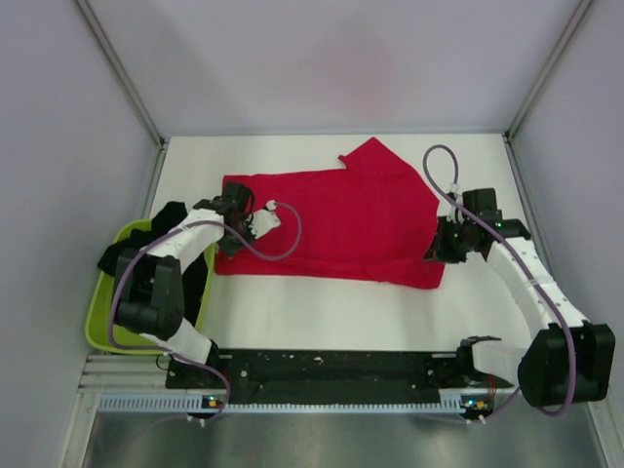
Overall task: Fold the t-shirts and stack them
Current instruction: Fold the flattened tshirt in 1/3 of the way
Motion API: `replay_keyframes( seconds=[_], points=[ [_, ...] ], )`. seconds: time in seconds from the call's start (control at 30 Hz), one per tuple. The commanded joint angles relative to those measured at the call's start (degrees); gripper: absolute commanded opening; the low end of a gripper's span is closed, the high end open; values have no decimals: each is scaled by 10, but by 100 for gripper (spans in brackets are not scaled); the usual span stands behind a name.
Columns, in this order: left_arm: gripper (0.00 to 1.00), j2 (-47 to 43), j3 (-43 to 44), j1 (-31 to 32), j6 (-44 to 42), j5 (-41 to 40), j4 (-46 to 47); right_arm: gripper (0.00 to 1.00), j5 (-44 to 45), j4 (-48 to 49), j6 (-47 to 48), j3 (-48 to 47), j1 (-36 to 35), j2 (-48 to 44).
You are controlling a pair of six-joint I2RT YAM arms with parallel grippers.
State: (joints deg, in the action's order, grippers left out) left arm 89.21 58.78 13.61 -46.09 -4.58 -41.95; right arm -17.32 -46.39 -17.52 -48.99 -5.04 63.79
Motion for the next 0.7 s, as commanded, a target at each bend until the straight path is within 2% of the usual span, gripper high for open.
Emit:
replay_keyframes(
  seconds=[0.0,0.23,0.37,0.5,0.67],
  points=[
    [0,30,56,-7,41,-18,34,0,-9,125,40,-93,-12,90],
    [0,81,94,-9,50,-39,55,0,6,149,113,-231,-11,288],
    [1,103,104,-17,61,-46,47,0,33,149,129,-285,-11,335],
    [2,110,99,-24,62,-52,54,0,51,148,142,-300,-8,358],
    [9,121,108,-24,76,-53,79,0,48,148,137,-307,1,394]
  ],
)
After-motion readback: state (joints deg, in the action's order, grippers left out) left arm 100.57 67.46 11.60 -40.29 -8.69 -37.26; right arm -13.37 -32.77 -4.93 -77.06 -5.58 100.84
